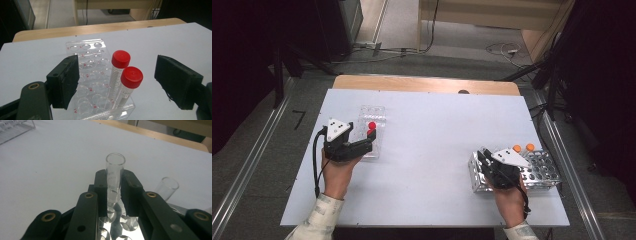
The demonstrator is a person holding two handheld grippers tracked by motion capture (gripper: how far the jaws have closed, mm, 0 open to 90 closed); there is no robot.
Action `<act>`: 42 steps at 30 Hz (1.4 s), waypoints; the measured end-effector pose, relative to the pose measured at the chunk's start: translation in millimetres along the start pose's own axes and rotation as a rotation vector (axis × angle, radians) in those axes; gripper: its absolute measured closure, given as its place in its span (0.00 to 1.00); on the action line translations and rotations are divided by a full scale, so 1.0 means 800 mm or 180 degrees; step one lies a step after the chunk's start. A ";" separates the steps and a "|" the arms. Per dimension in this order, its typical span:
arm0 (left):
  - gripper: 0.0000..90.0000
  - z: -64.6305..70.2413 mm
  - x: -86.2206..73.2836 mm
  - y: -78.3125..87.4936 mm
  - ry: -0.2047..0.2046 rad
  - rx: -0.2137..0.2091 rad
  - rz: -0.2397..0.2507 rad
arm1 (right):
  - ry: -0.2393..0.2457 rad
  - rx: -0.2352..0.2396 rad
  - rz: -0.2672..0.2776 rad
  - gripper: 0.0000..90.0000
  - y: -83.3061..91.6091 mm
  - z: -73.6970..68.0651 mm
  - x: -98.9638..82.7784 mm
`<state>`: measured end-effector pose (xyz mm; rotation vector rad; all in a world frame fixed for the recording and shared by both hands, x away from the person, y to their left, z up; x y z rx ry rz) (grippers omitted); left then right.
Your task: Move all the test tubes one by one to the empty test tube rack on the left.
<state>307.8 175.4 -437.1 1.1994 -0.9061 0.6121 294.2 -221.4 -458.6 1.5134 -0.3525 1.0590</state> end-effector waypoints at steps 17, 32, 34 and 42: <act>0.23 0.008 0.003 0.005 -0.0034 -0.0053 0.0044 | 0.0091 0.0041 0.0339 0.82 0.045 0.000 0.029; 0.23 0.035 0.010 0.016 -0.0158 -0.0209 0.0115 | 0.0301 0.0434 0.0426 0.82 0.049 -0.054 0.050; 0.23 0.041 0.011 0.017 -0.0185 -0.0250 0.0118 | 0.0335 0.0526 0.0404 0.82 0.044 -0.063 0.051; 0.23 0.069 0.011 0.022 -0.0318 -0.0449 0.0095 | 0.0456 0.0802 0.0237 0.82 0.015 -0.100 0.048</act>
Point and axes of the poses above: each handheld gripper's, and its own axes: y roughly backward along the jaws, x roughly out of its top, z roughly to its right, the point moved 4 cm from there along -y, roughly forward along the jaws, and after that the axes turned 8 degrees about -z, right-handed, at the moved point
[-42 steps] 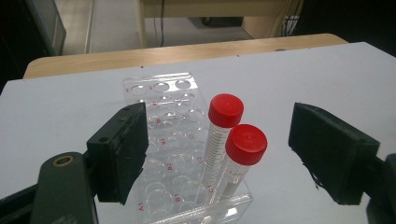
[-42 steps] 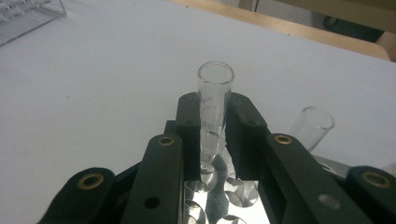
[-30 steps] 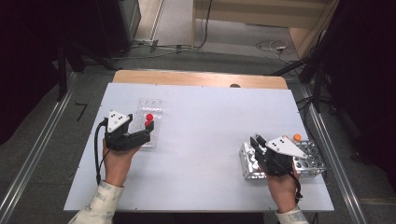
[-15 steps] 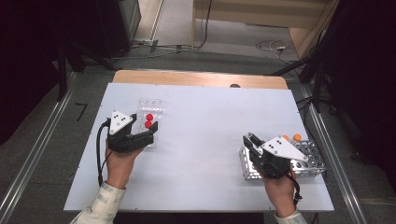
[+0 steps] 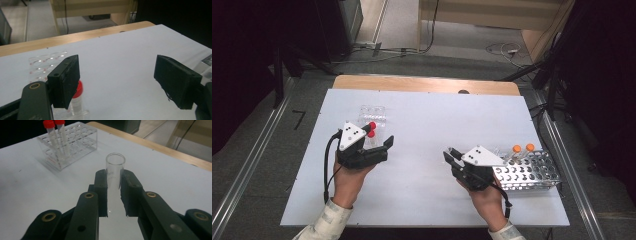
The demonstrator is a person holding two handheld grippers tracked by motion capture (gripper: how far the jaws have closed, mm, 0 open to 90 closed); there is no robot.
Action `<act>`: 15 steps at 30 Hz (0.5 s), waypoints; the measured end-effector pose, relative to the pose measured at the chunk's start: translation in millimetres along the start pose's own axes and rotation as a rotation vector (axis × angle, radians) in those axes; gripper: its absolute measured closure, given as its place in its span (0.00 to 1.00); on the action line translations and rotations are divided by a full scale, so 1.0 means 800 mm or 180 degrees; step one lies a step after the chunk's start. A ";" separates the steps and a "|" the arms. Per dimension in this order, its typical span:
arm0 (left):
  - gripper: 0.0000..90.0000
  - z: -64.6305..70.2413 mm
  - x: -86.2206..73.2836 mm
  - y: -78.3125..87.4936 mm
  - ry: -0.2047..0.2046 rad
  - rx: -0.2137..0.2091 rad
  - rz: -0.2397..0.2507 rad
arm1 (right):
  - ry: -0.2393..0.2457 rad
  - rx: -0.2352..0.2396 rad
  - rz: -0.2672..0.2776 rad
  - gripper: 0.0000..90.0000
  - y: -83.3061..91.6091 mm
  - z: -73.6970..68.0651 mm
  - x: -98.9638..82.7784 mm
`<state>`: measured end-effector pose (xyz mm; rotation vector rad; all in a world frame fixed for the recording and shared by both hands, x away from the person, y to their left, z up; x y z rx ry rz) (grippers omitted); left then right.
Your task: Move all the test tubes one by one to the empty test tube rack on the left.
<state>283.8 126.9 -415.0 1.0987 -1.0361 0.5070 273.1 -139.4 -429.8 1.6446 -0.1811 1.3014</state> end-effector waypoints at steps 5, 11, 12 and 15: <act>0.24 0.021 -0.002 -0.005 -0.0102 -0.0131 -0.0053 | 0.0059 0.0148 -0.0056 0.82 -0.024 -0.018 0.003; 0.25 0.049 -0.005 -0.010 -0.0236 -0.0337 -0.0108 | 0.0149 0.0256 -0.0107 0.82 -0.048 -0.041 0.009; 0.26 0.054 -0.006 -0.010 -0.0250 -0.0383 -0.0114 | 0.0150 0.0272 -0.0107 0.82 -0.050 -0.043 0.009; 0.29 0.066 -0.008 -0.012 -0.0314 -0.0466 -0.0137 | 0.0166 0.0314 -0.0110 0.82 -0.054 -0.050 0.011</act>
Point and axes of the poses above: each handheld gripper's, and its own axes: y roughly backward along the jaws, x roughly out of its top, z roughly to its right, the point moved 4 cm from there along -y, roughly forward along the jaws, and after that the axes turned 8 degrees about -z, right-handed, at the moved point
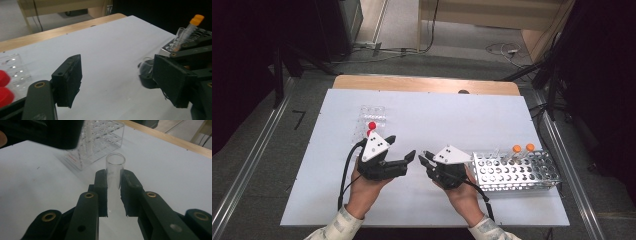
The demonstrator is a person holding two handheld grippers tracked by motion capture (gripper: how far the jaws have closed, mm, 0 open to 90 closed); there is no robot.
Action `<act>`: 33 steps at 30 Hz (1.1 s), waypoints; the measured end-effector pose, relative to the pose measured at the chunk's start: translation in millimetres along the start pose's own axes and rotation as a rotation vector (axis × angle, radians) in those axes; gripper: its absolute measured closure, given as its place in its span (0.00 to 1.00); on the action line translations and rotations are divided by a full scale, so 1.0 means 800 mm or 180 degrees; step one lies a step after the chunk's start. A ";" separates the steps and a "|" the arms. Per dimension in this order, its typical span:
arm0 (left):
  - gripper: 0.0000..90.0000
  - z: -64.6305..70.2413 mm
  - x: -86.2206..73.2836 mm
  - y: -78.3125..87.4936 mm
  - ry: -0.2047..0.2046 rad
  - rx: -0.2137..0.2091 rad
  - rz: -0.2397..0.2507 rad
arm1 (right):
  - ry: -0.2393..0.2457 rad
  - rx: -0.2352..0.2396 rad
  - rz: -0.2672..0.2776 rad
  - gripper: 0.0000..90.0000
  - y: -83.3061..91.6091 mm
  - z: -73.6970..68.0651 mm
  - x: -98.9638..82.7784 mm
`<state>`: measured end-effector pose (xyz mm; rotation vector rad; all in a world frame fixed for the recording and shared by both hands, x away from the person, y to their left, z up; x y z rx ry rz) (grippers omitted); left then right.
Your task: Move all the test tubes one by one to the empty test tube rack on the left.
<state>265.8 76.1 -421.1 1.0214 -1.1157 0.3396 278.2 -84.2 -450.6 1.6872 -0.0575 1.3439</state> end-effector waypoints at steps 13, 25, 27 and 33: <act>0.67 0.015 -0.007 -0.009 -0.0012 -0.0409 -0.0050 | 0.0115 0.0099 0.0026 0.82 -0.001 -0.021 0.005; 0.82 0.015 -0.008 -0.010 -0.0012 -0.0469 -0.0055 | 0.0155 0.0074 0.0045 0.82 0.000 -0.023 0.005; 0.82 0.015 -0.008 -0.011 -0.0008 -0.0462 -0.0057 | 0.0164 0.0070 0.0048 0.82 0.000 -0.023 0.005; 0.85 0.014 -0.008 -0.009 0.0012 -0.0460 -0.0051 | 0.0166 0.0098 0.0063 0.81 -0.001 -0.023 0.005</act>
Point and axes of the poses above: each handheld gripper's, and its own axes: y roughly backward along the jaws, x roughly out of its top, z roughly to its right, the point moved 4 cm from there along -y, roughly forward along the jaws, and after that the axes turned 8 degrees about -z, right-handed, at the moved point
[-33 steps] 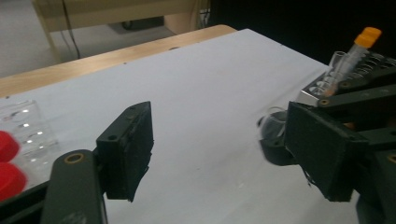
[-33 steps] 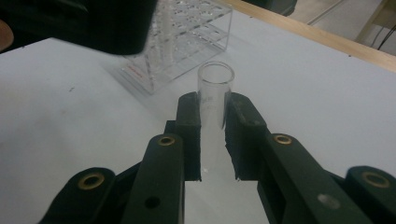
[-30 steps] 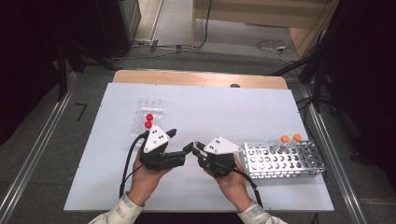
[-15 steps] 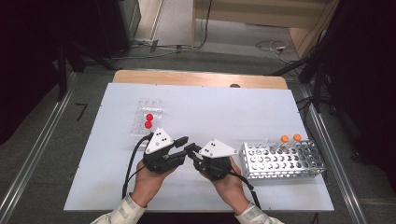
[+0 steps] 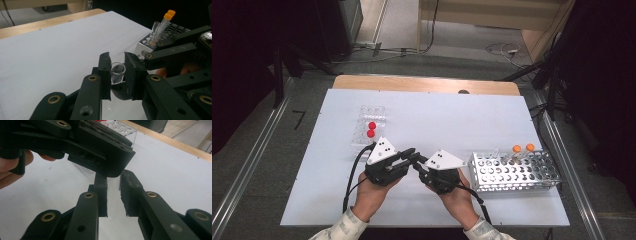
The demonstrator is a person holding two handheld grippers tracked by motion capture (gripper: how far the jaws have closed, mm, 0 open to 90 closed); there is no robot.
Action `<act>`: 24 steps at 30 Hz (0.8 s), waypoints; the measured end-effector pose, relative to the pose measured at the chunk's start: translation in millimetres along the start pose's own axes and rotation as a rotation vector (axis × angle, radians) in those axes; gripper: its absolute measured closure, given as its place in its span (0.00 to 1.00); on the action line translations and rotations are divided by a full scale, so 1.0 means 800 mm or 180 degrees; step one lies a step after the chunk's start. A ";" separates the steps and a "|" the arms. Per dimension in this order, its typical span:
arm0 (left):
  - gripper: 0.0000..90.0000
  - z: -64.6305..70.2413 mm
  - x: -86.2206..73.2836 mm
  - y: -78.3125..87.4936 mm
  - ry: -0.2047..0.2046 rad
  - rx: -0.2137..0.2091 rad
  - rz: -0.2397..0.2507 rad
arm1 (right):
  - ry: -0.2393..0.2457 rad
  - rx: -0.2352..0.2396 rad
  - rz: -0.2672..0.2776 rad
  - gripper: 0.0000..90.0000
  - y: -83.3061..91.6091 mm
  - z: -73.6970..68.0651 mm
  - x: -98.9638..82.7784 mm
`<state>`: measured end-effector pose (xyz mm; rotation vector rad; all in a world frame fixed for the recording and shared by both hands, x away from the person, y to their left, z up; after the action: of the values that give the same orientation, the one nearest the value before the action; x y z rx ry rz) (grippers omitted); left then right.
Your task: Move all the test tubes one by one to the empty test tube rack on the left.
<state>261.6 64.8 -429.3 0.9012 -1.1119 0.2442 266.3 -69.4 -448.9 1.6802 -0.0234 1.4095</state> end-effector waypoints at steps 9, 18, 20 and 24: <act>0.85 -0.008 0.003 0.008 0.0027 0.0028 0.0027 | -0.0036 0.0172 -0.0021 0.56 0.001 0.001 0.000; 0.85 -0.046 0.010 0.043 0.0207 0.0146 0.0116 | -0.0101 0.0182 -0.0067 0.49 0.003 0.005 -0.005; 0.85 -0.056 0.010 0.050 0.0254 0.0176 0.0124 | -0.0110 0.0176 -0.0065 0.49 0.004 0.007 -0.006; 0.85 -0.074 0.009 0.063 0.0340 0.0249 0.0147 | -0.0130 0.0163 -0.0075 0.49 0.005 0.009 -0.008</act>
<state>274.9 138.1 -406.3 0.9218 -1.0306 0.3717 267.8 -79.8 -451.1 1.7459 0.0096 1.3685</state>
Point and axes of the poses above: each handheld gripper's, and its own axes: y roughly backward along the jaws, x roughly out of its top, z roughly to its right, the point moved 4 cm from there along -y, roughly forward along the jaws, and after that the axes turned 8 degrees about -z, right-handed, at the moved point
